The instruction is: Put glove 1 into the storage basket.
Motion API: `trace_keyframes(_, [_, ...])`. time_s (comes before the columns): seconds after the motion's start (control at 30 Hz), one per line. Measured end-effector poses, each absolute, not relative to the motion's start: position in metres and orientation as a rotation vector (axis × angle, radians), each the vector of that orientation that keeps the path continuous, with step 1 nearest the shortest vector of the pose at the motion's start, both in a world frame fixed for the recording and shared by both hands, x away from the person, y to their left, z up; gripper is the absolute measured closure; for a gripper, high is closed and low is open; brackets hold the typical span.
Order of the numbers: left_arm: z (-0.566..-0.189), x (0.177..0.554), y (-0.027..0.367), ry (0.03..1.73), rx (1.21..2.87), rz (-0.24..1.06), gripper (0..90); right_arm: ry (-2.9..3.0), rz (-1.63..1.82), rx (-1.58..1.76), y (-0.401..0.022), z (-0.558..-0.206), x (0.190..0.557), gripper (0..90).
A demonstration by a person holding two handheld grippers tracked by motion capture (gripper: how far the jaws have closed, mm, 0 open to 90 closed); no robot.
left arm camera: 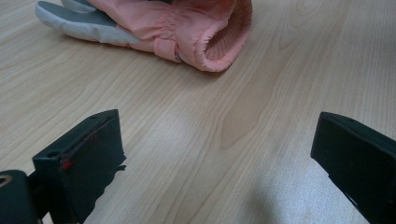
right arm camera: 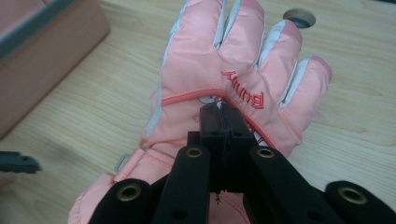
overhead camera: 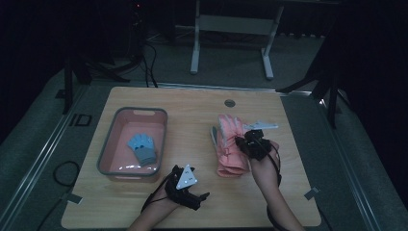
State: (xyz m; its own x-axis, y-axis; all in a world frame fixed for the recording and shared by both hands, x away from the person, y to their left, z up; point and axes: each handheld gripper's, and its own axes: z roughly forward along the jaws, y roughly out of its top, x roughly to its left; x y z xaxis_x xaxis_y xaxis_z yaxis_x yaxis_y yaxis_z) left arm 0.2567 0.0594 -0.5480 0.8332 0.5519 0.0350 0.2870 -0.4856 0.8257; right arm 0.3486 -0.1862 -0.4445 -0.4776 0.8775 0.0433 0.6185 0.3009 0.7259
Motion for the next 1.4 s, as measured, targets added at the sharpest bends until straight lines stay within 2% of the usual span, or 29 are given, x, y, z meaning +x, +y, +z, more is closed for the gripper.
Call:
trace_keyframes(0.23, [-0.548, 0.257, 0.06, 0.625, 2.1, 0.365, 2.6, 2.268, 0.908, 1.358, -0.176, -0.474, 0.359, 89.3])
trace_keyframes(0.5, [-0.548, 0.256, 0.059, 0.624, 2.101, 0.362, 2.7, 2.286, 0.889, 1.327, -0.174, -0.488, 0.361, 87.5])
trace_keyframes(0.6, [-0.548, 0.257, 0.059, 0.634, 2.093, 0.36, 2.6, 2.285, 0.928, 1.323, -0.175, -0.486, 0.36, 83.8])
trace_keyframes(0.7, [-0.548, 0.258, 0.06, 0.64, 2.074, 0.353, 2.7, 2.292, 0.961, 1.291, -0.178, -0.48, 0.357, 73.6])
trace_keyframes(0.93, [-0.544, 0.259, 0.061, 0.677, 2.063, 0.352, 3.7, 2.272, 1.037, 1.239, -0.191, -0.467, 0.355, 36.5])
trace_keyframes(1.07, [-0.542, 0.261, 0.062, 0.733, 2.061, 0.343, 3.2, 2.283, 1.072, 1.231, -0.202, -0.461, 0.357, 21.1])
trace_keyframes(1.2, [-0.538, 0.262, 0.065, 0.774, 2.035, 0.342, 3.1, 2.279, 1.102, 1.229, -0.211, -0.458, 0.357, 15.0])
trace_keyframes(1.4, [-0.523, 0.262, 0.065, 0.757, 2.012, 0.349, 3.1, 2.305, 1.15, 1.167, -0.222, -0.458, 0.355, 15.7])
